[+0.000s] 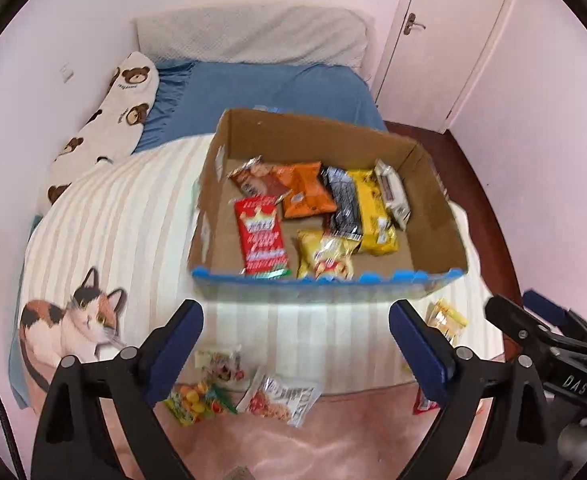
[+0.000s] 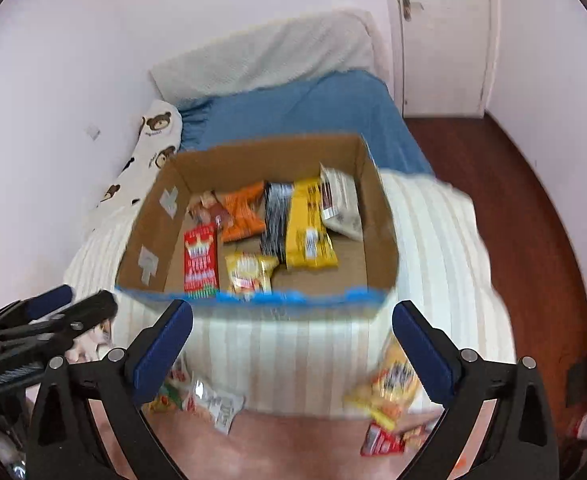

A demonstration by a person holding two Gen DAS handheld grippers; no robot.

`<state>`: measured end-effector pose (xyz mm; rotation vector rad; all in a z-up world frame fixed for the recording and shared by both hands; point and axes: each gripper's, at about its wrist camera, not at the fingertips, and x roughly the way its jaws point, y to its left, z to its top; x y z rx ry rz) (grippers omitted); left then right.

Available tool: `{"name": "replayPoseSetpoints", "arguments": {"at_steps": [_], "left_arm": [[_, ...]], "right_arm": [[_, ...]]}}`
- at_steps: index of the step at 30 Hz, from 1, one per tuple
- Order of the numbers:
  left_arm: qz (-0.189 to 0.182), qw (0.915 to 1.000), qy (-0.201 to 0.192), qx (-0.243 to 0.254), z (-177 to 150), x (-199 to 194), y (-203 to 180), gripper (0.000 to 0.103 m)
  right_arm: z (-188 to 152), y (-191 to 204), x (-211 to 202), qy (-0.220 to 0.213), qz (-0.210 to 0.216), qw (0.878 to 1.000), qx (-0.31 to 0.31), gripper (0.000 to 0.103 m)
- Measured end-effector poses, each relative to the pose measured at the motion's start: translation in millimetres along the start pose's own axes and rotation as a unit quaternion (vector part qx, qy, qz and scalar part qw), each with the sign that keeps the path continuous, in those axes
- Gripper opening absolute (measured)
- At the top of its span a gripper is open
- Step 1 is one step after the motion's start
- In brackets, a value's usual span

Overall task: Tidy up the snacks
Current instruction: 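Move both tools from the box back down to the snacks on the bed, then grasp the yellow round cracker bag with the right tool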

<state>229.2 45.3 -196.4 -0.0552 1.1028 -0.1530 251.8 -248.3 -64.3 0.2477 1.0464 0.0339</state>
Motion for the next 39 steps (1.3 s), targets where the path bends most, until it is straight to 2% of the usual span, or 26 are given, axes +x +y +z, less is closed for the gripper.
{"name": "replayPoseSetpoints", "arguments": {"at_steps": [5,10,13,15,19,21,25,27,28,30,34,39], "left_arm": [[0.009,0.9987,0.048,-0.016,-39,27,15,0.095],[0.019,0.9934,0.109,-0.032,-81,67,25,0.095],[0.026,0.9904,0.132,-0.033,-97,85,25,0.095],[0.031,0.9889,0.141,-0.034,-105,94,25,0.095],[0.045,0.9859,0.156,-0.041,-114,107,32,0.095],[0.052,0.9851,0.158,-0.042,-114,110,36,0.095],[0.068,0.9844,0.156,-0.045,-110,108,48,0.095],[0.074,0.984,0.153,-0.053,-107,105,56,0.095],[0.076,0.9838,0.151,-0.059,-104,103,61,0.095],[0.082,0.9833,0.147,-0.069,-102,100,73,0.095],[0.091,0.9818,0.146,-0.08,-103,97,94,0.095],[0.1,0.9777,0.164,-0.084,-108,103,119,0.095]], "right_arm": [[-49,-59,19,0.058,-0.007,0.995,0.078,0.102],[-98,-124,38,0.115,-0.039,0.978,0.168,0.102],[-110,-150,48,0.129,-0.039,0.969,0.207,0.102],[-108,-156,54,0.124,-0.041,0.968,0.215,0.102],[-95,-156,95,0.138,-0.041,0.966,0.214,0.102],[-89,-155,124,0.16,-0.054,0.961,0.221,0.096],[-90,-158,171,0.198,-0.064,0.95,0.232,0.09],[-92,-155,186,0.209,-0.064,0.948,0.23,0.075],[-91,-150,189,0.208,-0.07,0.951,0.219,0.075],[-89,-133,191,0.203,-0.073,0.96,0.178,0.067],[-99,-83,192,0.224,-0.058,0.969,0.088,0.064],[-130,-29,196,0.253,-0.025,0.967,0.024,0.064]]}}
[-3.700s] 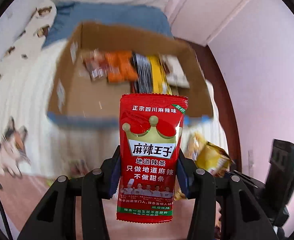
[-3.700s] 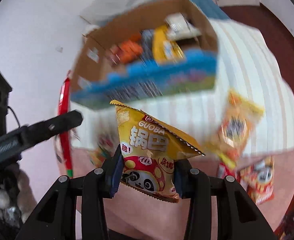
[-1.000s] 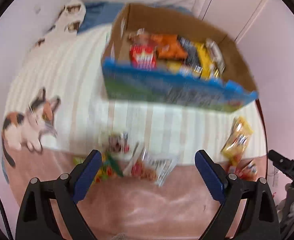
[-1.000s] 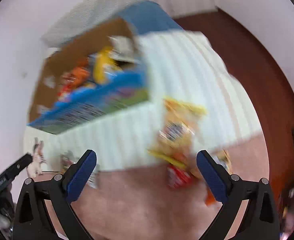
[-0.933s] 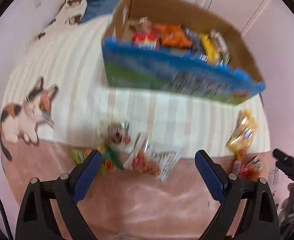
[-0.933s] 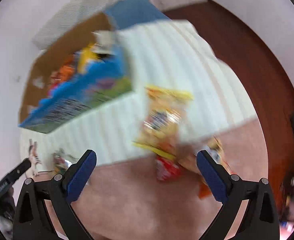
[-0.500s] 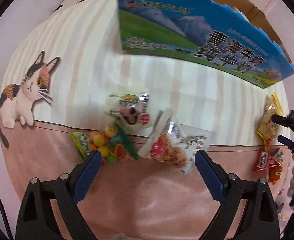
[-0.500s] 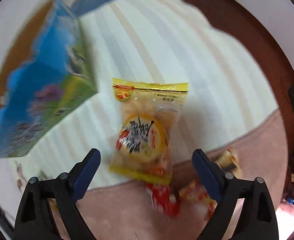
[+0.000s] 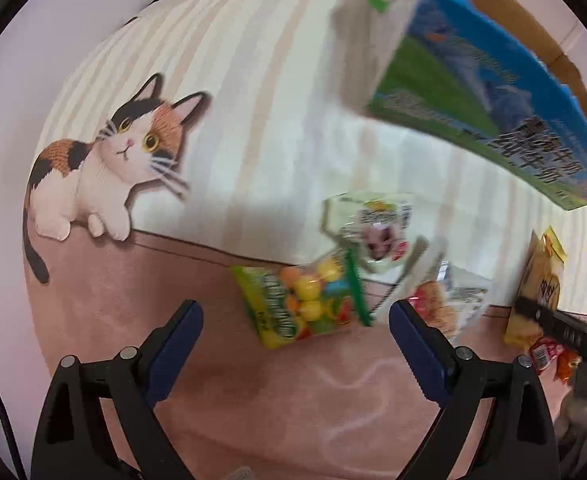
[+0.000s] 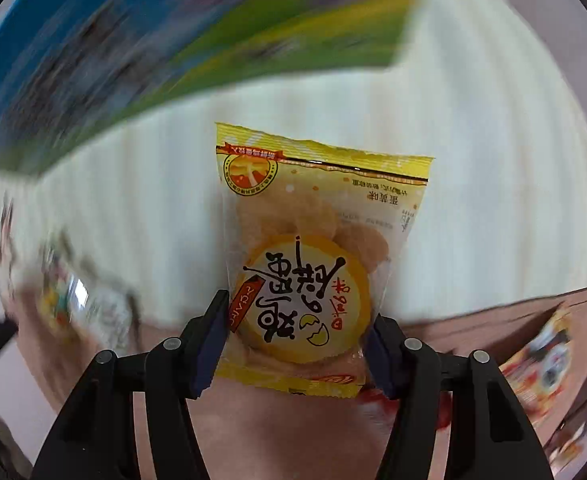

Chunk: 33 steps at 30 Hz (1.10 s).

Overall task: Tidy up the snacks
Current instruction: 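Grasp the yellow round cracker bag with the right tool, then grasp the green fruit candy bag with the left tool while the right tool holds the cracker bag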

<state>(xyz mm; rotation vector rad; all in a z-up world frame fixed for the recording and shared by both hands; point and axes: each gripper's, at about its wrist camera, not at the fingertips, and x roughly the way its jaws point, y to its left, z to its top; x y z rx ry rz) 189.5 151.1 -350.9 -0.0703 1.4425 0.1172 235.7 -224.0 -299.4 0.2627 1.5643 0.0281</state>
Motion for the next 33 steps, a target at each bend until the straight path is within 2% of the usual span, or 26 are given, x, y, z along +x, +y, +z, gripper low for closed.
{"name": "replayPoseSetpoints", "arguments": {"at_steps": [3,8,10,12,14,17,21,23,26,27,29,31,33], "left_arm": [[0.013,0.9997,0.014,0.012,2,12,6,0.095],[-0.01,0.9982,0.05,0.03,5,41,3,0.095],[-0.01,0.9963,0.052,0.068,4,49,-6,0.095],[0.008,0.9916,0.051,0.119,5,56,-23,0.095],[0.024,0.9838,0.047,0.171,3,62,-37,0.095],[0.045,0.9726,0.052,0.222,4,72,-55,0.095],[0.036,0.9702,0.041,0.236,3,75,-64,0.091],[0.029,0.9718,0.043,0.23,6,75,-62,0.088],[0.018,0.9727,0.045,0.227,12,76,-56,0.087],[0.013,0.9721,0.046,0.229,8,72,-43,0.087],[-0.005,0.9659,0.063,0.251,4,75,-46,0.091],[0.001,0.959,0.069,0.275,0,81,-52,0.092],[0.006,0.9574,0.07,0.28,0,85,-56,0.092]], "right_arm": [[-12,14,8,0.008,0.003,1.0,-0.013,0.064],[-20,19,17,0.018,-0.002,1.0,-0.021,0.064],[-20,20,18,0.02,-0.001,1.0,-0.021,0.064],[-20,17,19,0.026,0.001,0.999,-0.019,0.064],[-9,16,20,0.029,-0.001,0.999,-0.019,0.064],[-7,21,26,0.032,-0.011,0.999,-0.021,0.065],[-3,36,35,0.039,-0.022,0.999,-0.022,0.066],[-1,39,39,0.042,-0.023,0.999,-0.02,0.067],[0,41,45,0.046,-0.024,0.999,-0.015,0.07],[1,41,46,0.046,-0.025,0.999,-0.013,0.071],[3,41,48,0.048,-0.025,0.998,-0.012,0.073],[8,45,53,0.049,-0.023,0.998,-0.008,0.074],[9,47,55,0.049,-0.025,0.998,-0.009,0.075]]}}
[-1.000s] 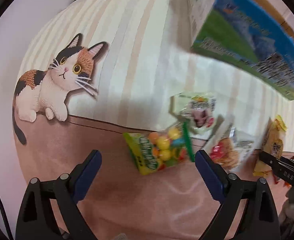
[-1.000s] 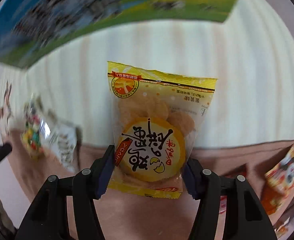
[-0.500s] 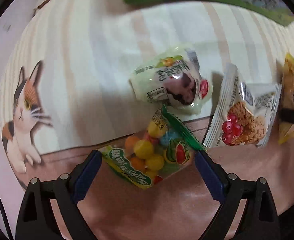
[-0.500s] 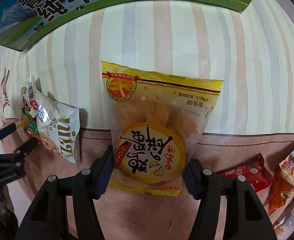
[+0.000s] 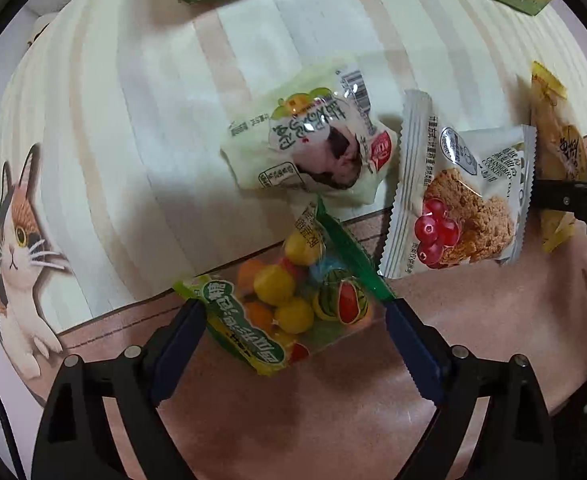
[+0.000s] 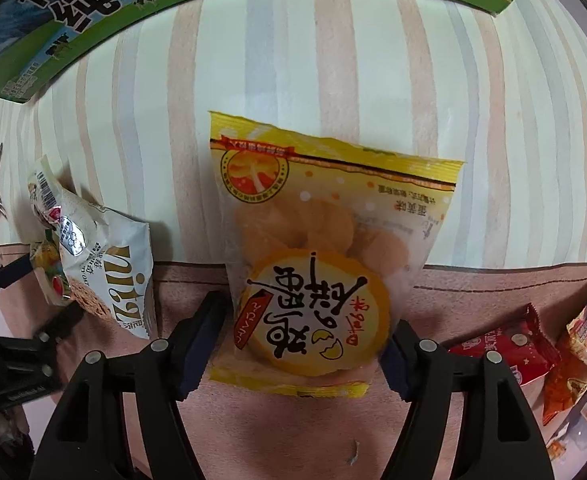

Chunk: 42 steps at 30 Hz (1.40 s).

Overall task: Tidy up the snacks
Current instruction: 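Grasp the green fruit candy bag with the left tool while the right tool holds the cracker bag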

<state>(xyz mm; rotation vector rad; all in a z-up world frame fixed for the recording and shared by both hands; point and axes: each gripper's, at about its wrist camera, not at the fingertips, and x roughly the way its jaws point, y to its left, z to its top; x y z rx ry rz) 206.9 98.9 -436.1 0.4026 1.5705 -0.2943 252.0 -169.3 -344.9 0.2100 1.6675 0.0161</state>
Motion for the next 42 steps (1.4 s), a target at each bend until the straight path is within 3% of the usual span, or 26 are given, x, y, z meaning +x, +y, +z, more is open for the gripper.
{"name": "replayPoseSetpoints", "arguments": {"at_steps": [4,9,11,13,15,18,21,23,25,27,31,33,34,36,37,42], "left_arm": [[0.006,1.0,-0.001,0.0,3,4,-12,0.089],[0.01,0.9998,-0.014,-0.009,5,-9,-26,0.07],[-0.009,0.9997,-0.006,-0.021,3,-13,-24,0.067],[-0.032,0.9991,-0.001,-0.029,0,-16,-26,0.067],[-0.05,0.9987,0.002,-0.006,-7,-12,-31,0.071],[-0.036,0.9978,0.028,0.048,-13,3,-43,0.083],[0.023,0.9938,0.037,0.103,-12,17,-61,0.083],[0.024,0.9942,0.036,0.098,-7,20,-65,0.083],[0.015,0.9963,0.031,0.079,-2,19,-65,0.076],[0.011,0.9975,0.022,0.066,1,15,-65,0.062],[0.002,0.9987,0.016,0.048,-4,8,-68,0.05],[-0.028,0.9991,0.022,0.022,-14,6,-65,0.049],[-0.065,0.9975,0.03,-0.001,-19,6,-64,0.049],[-0.13,0.9896,0.056,-0.024,-27,9,-66,0.049],[-0.145,0.9869,0.063,-0.034,-30,9,-67,0.049],[-0.143,0.9879,0.045,-0.039,-39,-23,-77,0.051]], "right_arm": [[-3,2,-4,0.001,0.003,1.0,-0.004,0.075],[-13,-6,-10,-0.008,0.015,1.0,-0.004,0.067],[-21,-8,-11,-0.01,0.02,1.0,-0.008,0.065],[-26,-10,-16,-0.01,0.029,0.999,-0.008,0.064],[-31,-10,-14,0.003,0.039,0.999,-0.011,0.064],[-35,-11,-12,0.008,0.043,0.999,-0.011,0.064],[-35,-10,-12,0.009,0.04,0.999,-0.008,0.065],[-34,-10,-12,0.009,0.038,0.999,-0.01,0.066],[-33,-9,-12,0.008,0.037,0.999,-0.014,0.066],[-35,-9,-12,0.006,0.037,0.999,-0.017,0.065],[-41,-1,-1,-0.002,0.042,0.999,-0.015,0.064],[-44,-3,-1,-0.001,0.046,0.999,-0.015,0.064],[-45,-6,-1,0.002,0.05,0.999,-0.013,0.064],[-47,-10,0,0.005,0.059,0.998,-0.009,0.064],[-47,-13,1,0.01,0.065,0.998,-0.006,0.064],[-51,-18,-1,0.021,0.086,0.996,0.013,0.064]]}}
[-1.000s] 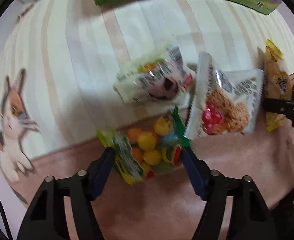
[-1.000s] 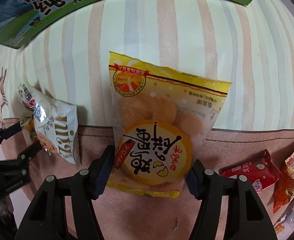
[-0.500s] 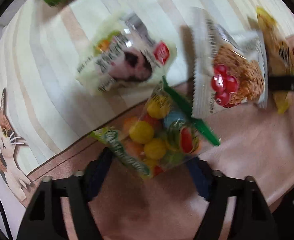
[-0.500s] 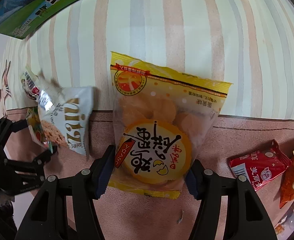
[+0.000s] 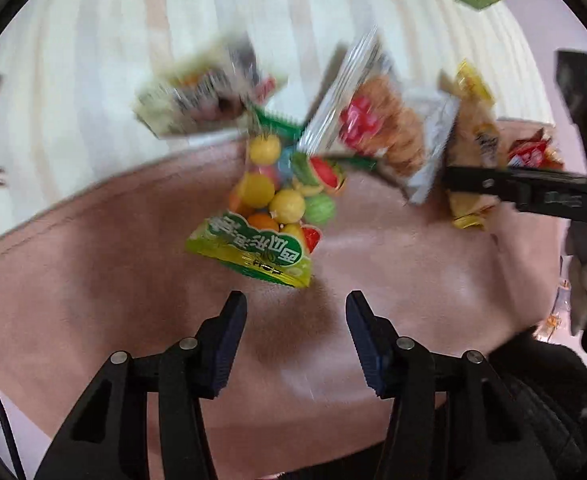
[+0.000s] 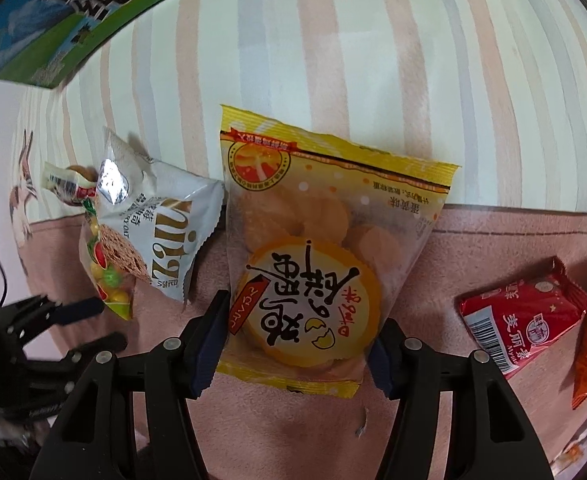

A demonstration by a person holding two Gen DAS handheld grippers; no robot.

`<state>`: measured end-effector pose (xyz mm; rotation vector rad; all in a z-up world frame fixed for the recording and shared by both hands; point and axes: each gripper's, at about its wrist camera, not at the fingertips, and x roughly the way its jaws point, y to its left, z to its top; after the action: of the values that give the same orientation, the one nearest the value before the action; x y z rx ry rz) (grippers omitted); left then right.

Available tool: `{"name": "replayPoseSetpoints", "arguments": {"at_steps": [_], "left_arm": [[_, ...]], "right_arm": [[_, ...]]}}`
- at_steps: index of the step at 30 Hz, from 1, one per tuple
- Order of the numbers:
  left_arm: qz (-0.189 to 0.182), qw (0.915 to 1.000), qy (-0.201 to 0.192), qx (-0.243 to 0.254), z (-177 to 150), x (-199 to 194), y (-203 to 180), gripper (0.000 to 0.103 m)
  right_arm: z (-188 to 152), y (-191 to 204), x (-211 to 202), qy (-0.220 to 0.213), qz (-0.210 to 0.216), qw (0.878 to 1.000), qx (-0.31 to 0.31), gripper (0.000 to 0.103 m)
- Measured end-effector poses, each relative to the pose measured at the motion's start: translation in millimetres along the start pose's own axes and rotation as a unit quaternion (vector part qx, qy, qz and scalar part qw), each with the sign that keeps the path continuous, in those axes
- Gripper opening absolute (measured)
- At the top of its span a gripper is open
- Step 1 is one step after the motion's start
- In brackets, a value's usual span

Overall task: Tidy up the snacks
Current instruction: 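Grasp the green fruit candy bag with the left tool while the right tool holds the cracker bag, then carry the candy bag and cracker bag into the box and open both tools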

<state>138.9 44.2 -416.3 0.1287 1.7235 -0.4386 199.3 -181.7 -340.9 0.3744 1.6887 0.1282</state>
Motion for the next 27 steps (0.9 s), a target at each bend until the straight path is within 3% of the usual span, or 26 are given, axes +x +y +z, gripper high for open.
{"name": "replayPoseSetpoints", "arguments": {"at_steps": [1,3,5,7,10,12,16,27], "left_arm": [[0.0,0.9999,-0.014,0.002,1,-11,-4,0.055],[0.019,0.9989,-0.039,0.018,9,-24,-12,0.078],[0.063,0.9955,-0.054,0.045,23,-21,-24,0.079],[0.091,0.9928,-0.033,0.07,38,0,-34,0.079],[0.109,0.9899,0.011,0.09,54,32,-43,0.079],[0.117,0.9887,0.012,0.093,57,46,-47,0.078],[0.11,0.9904,-0.009,0.084,47,43,-51,0.054],[0.026,0.9983,-0.025,-0.045,-7,15,-6,0.053]], "right_arm": [[0,-1,-1,0.0,0.002,1.0,0.002,0.064],[-3,2,-1,0.002,0.001,1.0,0.003,0.064],[6,-2,2,0.002,-0.002,1.0,0.004,0.064],[8,0,3,0.003,-0.007,1.0,0.003,0.064],[9,3,3,0.005,-0.01,1.0,0.004,0.064],[8,6,3,0.005,-0.01,1.0,0.005,0.064],[5,8,1,-0.001,-0.013,1.0,0.0,0.064],[-13,2,-18,-0.026,0.012,1.0,-0.008,0.058]]}}
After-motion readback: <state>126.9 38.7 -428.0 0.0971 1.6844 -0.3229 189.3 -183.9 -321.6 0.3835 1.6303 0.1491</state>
